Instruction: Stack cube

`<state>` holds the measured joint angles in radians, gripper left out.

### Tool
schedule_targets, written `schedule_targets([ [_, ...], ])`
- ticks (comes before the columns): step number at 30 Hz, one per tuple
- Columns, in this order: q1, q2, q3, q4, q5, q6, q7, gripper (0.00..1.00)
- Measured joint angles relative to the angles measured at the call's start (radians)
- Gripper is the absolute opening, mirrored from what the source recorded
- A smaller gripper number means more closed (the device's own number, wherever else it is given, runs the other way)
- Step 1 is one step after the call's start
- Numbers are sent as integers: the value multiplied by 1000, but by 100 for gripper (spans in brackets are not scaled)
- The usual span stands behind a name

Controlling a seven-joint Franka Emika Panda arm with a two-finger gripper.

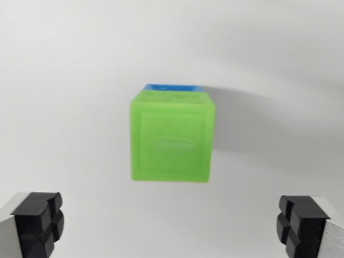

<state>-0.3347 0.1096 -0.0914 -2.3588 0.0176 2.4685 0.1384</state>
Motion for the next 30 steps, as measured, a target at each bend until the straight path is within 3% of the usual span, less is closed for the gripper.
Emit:
schedule_targets([
  [14, 0, -112, 0, 43, -14, -154, 11, 100],
  [30, 0, -198, 0, 120, -23, -315, 17, 100],
])
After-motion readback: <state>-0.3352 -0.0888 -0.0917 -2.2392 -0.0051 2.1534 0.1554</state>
